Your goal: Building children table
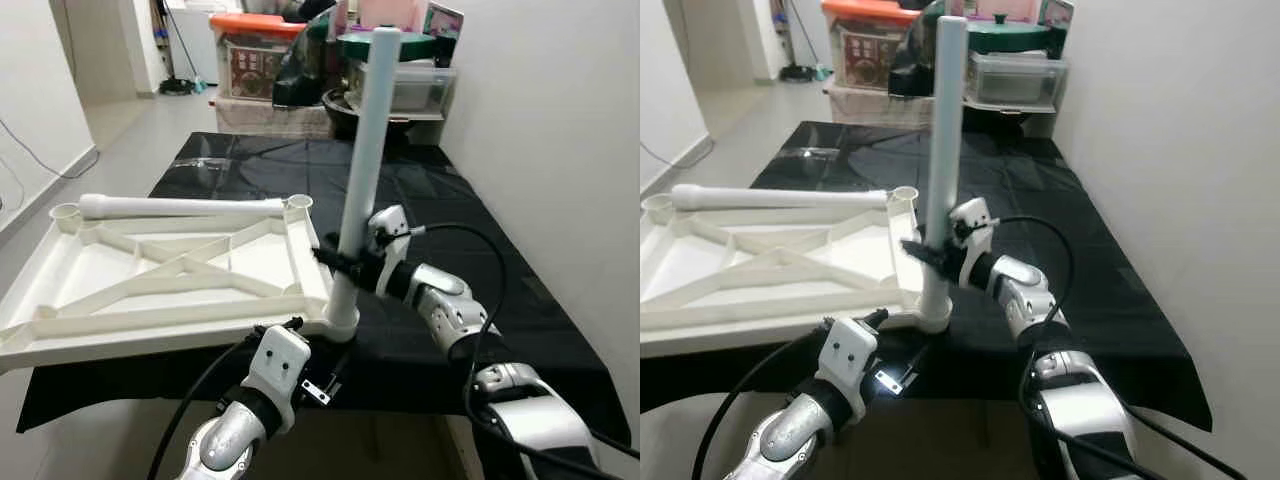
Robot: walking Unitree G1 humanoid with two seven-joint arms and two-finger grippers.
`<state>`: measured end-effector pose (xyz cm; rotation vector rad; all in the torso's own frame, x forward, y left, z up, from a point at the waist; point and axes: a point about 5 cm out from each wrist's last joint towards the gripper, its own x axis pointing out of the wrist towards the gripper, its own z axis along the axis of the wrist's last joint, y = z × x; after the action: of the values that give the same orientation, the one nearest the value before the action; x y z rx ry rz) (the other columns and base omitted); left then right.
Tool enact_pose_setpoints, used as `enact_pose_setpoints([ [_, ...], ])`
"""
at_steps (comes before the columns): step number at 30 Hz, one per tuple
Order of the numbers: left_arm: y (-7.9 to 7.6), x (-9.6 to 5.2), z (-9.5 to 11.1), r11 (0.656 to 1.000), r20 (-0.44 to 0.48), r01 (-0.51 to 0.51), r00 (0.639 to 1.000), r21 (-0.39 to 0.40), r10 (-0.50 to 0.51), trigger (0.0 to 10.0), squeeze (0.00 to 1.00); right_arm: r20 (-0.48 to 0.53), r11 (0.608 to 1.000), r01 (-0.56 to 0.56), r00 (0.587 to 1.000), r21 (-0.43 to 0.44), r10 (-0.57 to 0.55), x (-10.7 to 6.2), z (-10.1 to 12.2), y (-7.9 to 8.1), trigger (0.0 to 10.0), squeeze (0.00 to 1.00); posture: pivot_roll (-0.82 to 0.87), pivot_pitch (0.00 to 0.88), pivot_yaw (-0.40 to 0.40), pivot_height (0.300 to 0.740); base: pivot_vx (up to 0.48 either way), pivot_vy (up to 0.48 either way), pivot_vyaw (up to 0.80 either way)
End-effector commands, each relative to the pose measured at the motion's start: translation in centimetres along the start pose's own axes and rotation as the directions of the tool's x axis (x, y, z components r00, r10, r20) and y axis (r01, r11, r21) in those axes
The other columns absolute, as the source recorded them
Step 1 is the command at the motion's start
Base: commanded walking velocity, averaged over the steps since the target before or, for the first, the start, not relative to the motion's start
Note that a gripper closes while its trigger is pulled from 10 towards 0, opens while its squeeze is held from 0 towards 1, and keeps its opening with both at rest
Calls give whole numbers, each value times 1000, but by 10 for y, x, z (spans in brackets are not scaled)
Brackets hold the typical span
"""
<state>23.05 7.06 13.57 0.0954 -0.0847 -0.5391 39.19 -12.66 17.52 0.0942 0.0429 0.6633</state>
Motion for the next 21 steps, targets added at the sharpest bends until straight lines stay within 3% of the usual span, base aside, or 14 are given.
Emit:
enact_pose_setpoints([
  [1,-1,0,-3,1000,-12,0,1000,0,0,10000,0,-53,957,282,959,65,-278,-12,-7,-27,0,0,81,0,-77,740,0,0,0],
  [3,-1,0,-4,1000,-12,0,1000,-1,0,10000,0,-82,854,517,855,64,-512,-24,-9,-46,0,0,83,0,-78,740,0,0,0],
  [4,-1,0,-4,1000,-13,-1,1000,-1,1,10000,0,-99,733,675,737,79,-668,-35,-10,-60,0,0,83,0,-76,740,0,0,0],
  [5,-1,0,-4,1000,-12,-1,1000,-1,1,10000,0,-99,675,734,679,77,-727,-41,-10,-66,0,0,83,0,-76,740,0,0,0],
  [6,-1,0,-4,1000,-12,-1,1000,-1,1,10000,0,-99,675,734,679,77,-727,-41,-10,-66,0,0,83,0,-76,740,0,0,0],
  [9,-1,0,-4,1000,-13,-1,1000,-2,1,10000,0,-101,535,841,542,83,-835,-49,-12,-71,0,0,81,0,-76,740,0,0,0],
  [12,-1,0,-3,1000,-13,-1,1000,-2,1,10000,0,-104,508,857,515,87,-851,-49,-13,-71,0,0,83,0,-78,740,0,0,0],
  [14,0,0,-3,1000,-12,-1,1000,-3,1,10000,0,-118,468,876,480,118,-869,-45,-17,-65,0,0,83,0,-78,740,0,0,0],
  [16,-1,0,-3,1000,-12,-1,1000,-3,1,10000,0,-117,476,870,490,129,-864,-41,-18,-61,0,0,84,0,-78,740,0,0,0],
  [17,0,0,-3,1000,-11,-1,1000,-2,1,10000,0,-109,505,852,519,137,-848,-35,-17,-56,10000,0,85,0,-82,740,0,0,0],
  [19,0,0,-3,1000,-11,-1,1000,-2,1,10000,0,-104,512,848,526,136,-844,-31,-16,-52,10000,0,85,0,-82,740,0,0,0],
  [20,0,1,-2,1000,-10,0,1000,-1,0,10000,0,-71,566,808,582,163,-810,-21,-11,-44,10000,1000,83,0,-83,740,0,0,0],
  [21,0,1,-2,1000,-10,0,1000,-1,0,10000,0,-71,566,808,582,163,-810,-21,-11,-44,10000,1000,83,0,-83,740,0,0,0],
])
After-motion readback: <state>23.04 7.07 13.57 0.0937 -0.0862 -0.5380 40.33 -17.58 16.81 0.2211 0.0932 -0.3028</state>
